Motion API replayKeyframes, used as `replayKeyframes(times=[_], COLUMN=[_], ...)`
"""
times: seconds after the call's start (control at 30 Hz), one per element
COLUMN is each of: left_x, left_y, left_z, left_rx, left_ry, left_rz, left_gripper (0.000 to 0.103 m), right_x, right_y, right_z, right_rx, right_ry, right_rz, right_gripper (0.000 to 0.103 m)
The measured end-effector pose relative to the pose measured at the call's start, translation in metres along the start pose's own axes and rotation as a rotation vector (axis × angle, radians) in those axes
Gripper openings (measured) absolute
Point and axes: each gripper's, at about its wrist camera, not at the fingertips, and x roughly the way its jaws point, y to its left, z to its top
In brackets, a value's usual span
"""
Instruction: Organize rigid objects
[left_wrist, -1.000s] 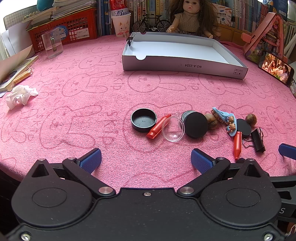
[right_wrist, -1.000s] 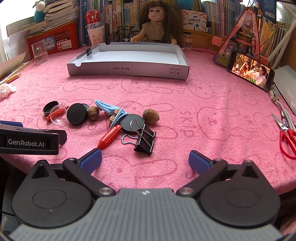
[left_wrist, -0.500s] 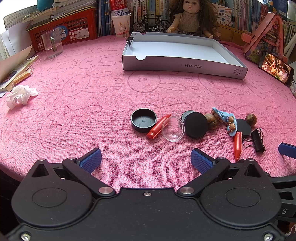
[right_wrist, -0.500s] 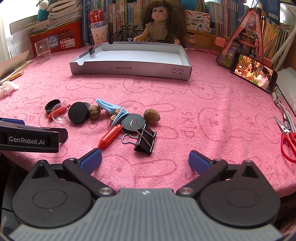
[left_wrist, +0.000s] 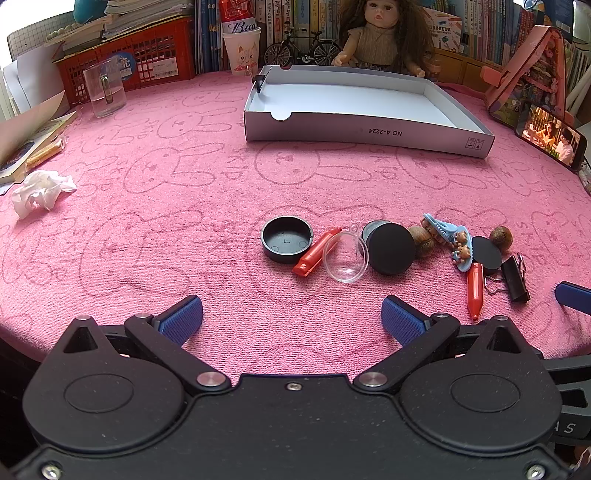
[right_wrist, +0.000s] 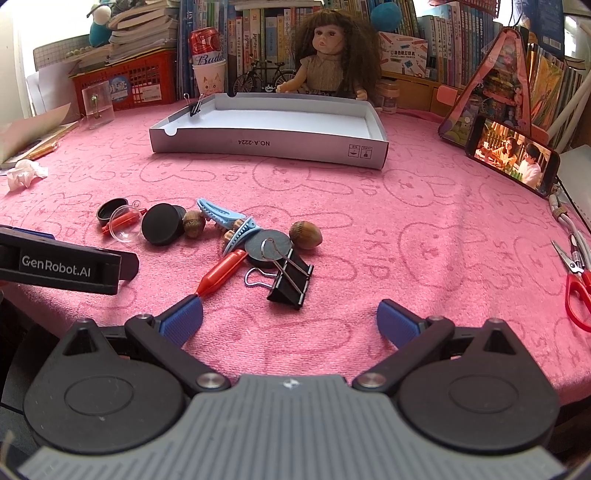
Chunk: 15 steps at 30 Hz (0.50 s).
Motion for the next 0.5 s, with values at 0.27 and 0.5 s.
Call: replayKeyframes(times=[0.27,0.5], left_x=[-0.001,-0.001], left_y=[0.003,0.009], left_z=[-0.003,-0.01], left_rx=[0.018,0.049], left_ry=[-0.031,-0.085], left_rz=[-0.015,-0.043], left_gripper=[0.103,0.103], right_x=[-0.008,-0.025], right_y=[-0.002,-0.005], right_z=[-0.006,-0.006], right_rx=[-0.017,-0.067], right_ry=[-0.051,-0.144], right_rz=[0.018,0.02], right_gripper=[0.101,0.091])
